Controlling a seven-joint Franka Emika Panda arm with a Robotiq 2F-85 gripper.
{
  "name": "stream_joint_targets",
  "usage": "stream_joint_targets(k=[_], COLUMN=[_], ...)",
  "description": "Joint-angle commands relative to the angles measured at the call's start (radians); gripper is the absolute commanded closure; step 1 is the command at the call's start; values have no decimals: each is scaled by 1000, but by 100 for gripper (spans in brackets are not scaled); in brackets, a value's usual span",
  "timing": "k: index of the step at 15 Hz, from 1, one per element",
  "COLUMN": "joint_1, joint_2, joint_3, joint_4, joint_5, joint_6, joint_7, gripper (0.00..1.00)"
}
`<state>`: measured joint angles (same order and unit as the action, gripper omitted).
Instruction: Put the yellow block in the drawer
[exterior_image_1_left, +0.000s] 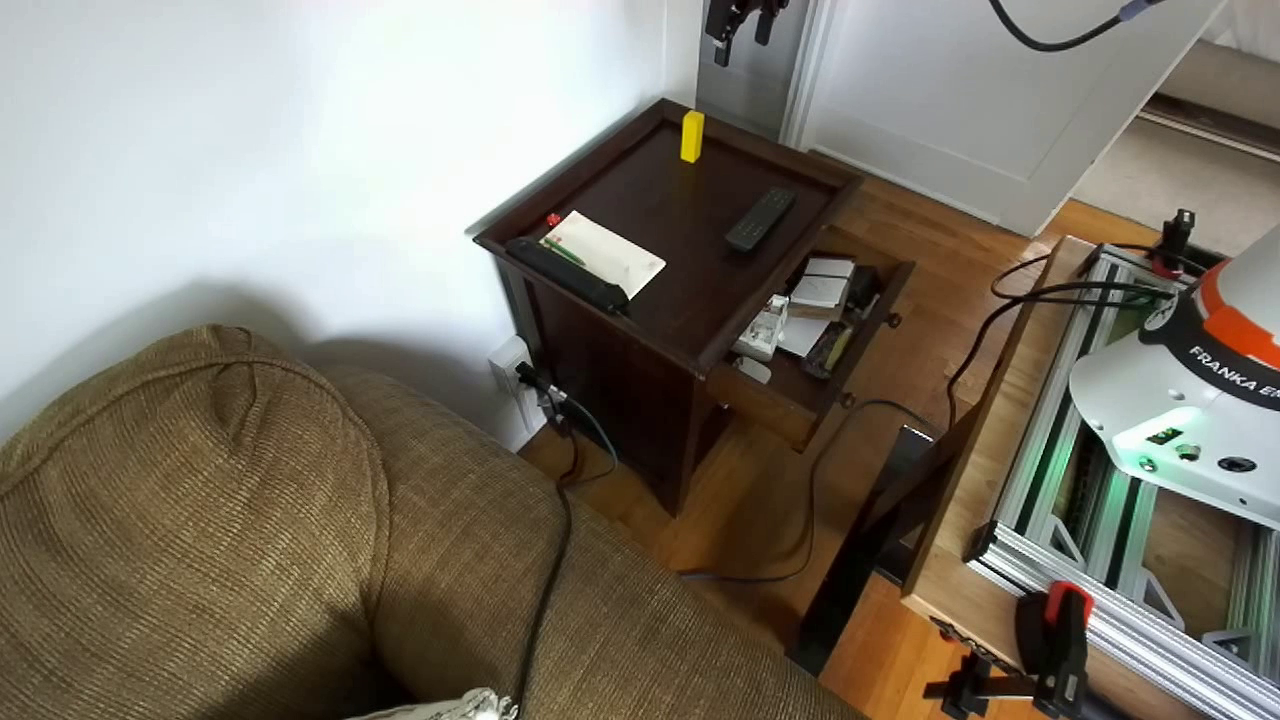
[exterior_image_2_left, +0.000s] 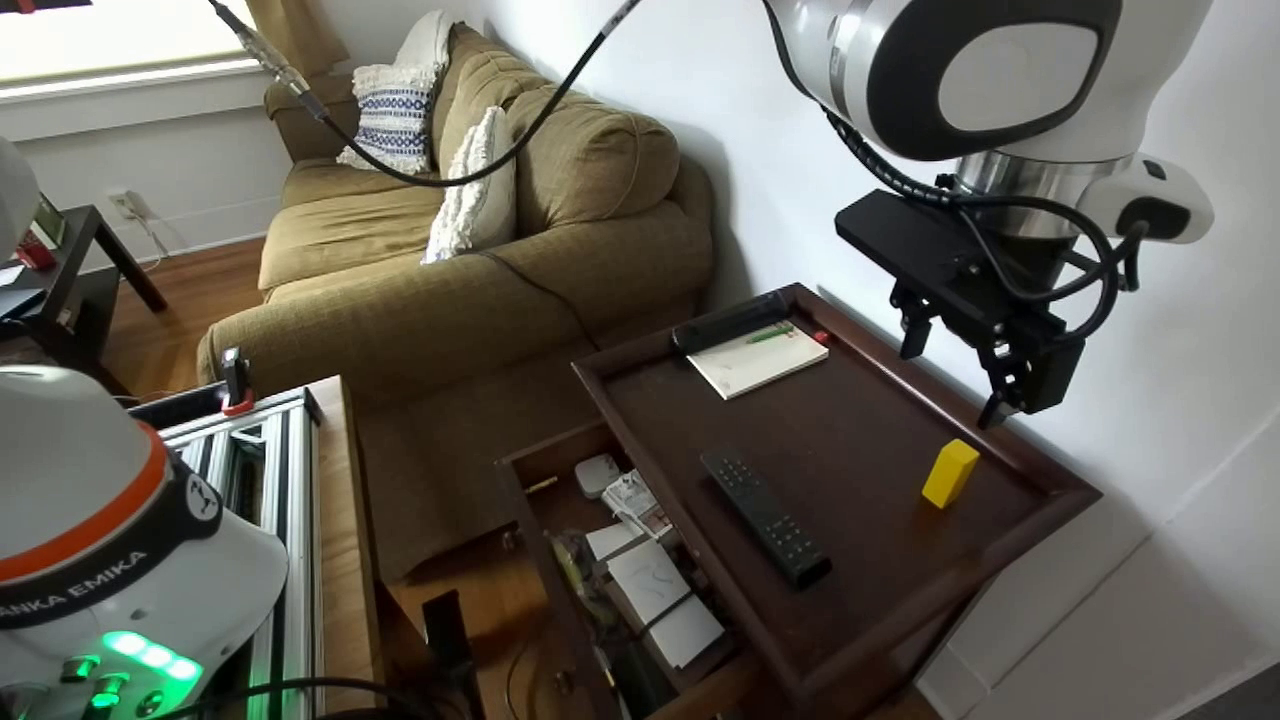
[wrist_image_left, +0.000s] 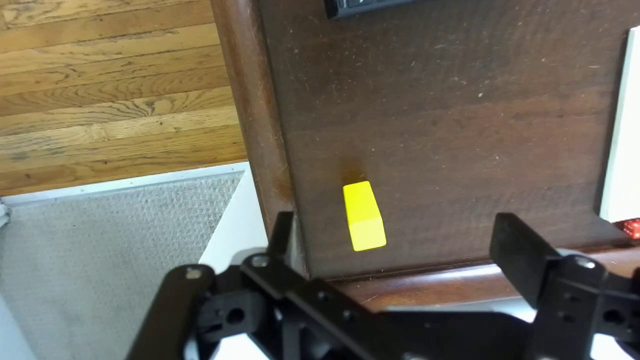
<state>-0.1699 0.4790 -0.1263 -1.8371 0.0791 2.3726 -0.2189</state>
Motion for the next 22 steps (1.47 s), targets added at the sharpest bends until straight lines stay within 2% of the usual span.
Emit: stream_joint_targets(k=[1,7,9,13,22], joint_1=[-17,-18,-14,-18,-34], joint_2=[10,18,65,135,299], joint_3=[19,19,23,45,64], joint_4=[10,25,62,124,282], joint_5=[-13,-13,-14,-34,-84], joint_6=[-1,-1,35,-1,4], joint_7=[8,8,14,-29,-105], gripper=[0,0,0,0,0])
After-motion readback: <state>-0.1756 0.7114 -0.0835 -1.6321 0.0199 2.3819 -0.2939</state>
